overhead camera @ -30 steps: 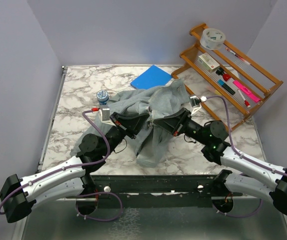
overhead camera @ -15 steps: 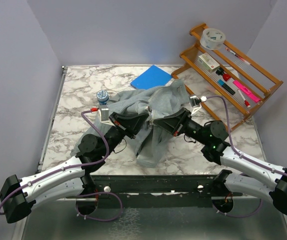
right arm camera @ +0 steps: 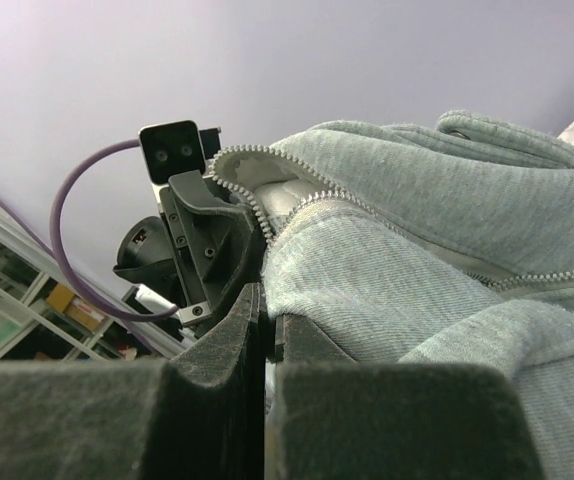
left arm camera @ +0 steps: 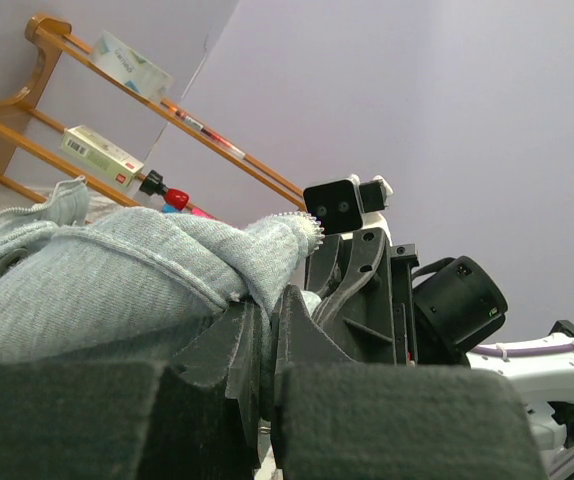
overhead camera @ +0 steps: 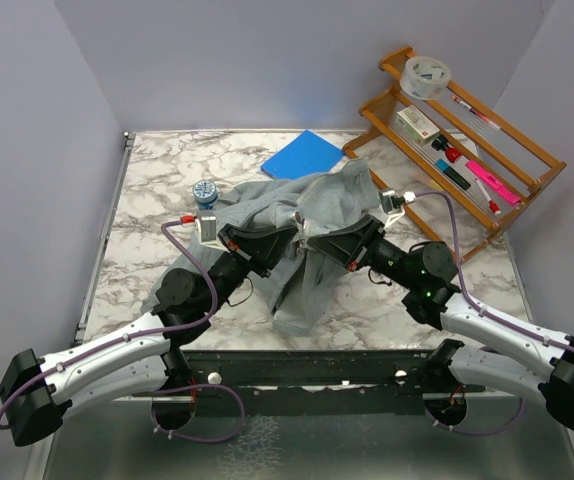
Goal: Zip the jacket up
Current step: Pick up the jacket from the center of the board, then insert the zipper into the jacket.
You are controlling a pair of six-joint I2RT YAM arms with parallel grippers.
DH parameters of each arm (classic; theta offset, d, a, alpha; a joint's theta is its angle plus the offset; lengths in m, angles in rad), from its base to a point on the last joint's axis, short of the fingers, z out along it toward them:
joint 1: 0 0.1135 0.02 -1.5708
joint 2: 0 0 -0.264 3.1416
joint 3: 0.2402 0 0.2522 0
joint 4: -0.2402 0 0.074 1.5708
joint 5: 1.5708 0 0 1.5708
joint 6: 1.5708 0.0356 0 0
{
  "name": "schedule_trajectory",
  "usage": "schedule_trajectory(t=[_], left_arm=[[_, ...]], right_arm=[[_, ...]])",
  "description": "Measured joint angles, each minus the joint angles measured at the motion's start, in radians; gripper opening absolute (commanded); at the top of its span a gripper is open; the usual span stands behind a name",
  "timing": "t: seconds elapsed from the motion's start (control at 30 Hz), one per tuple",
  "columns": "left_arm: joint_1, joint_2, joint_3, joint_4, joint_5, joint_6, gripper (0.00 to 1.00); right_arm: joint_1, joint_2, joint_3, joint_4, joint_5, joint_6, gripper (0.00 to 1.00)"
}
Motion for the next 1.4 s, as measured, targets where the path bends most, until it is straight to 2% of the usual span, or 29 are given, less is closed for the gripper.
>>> schedule_trajectory(t=[0.6,0.97,1.4], left_arm=[[0.0,0.003,-0.007,0.015,0.001,-0.014,0.0],[0.0,-0.005,-0.007,0.014,0.0,-0.013,0.0],[0.0,-0.01,-0.007,0.015,-0.001,-0.014,0.0]], right_arm=[[0.0,0.004,0.0,0.007,0.021,0.03,0.01],[0.0,0.012,0.0,0.009,-0.039,0.023,0.01],[0.0,-0.005,0.0,0.009,-0.04,0.022,0.0]])
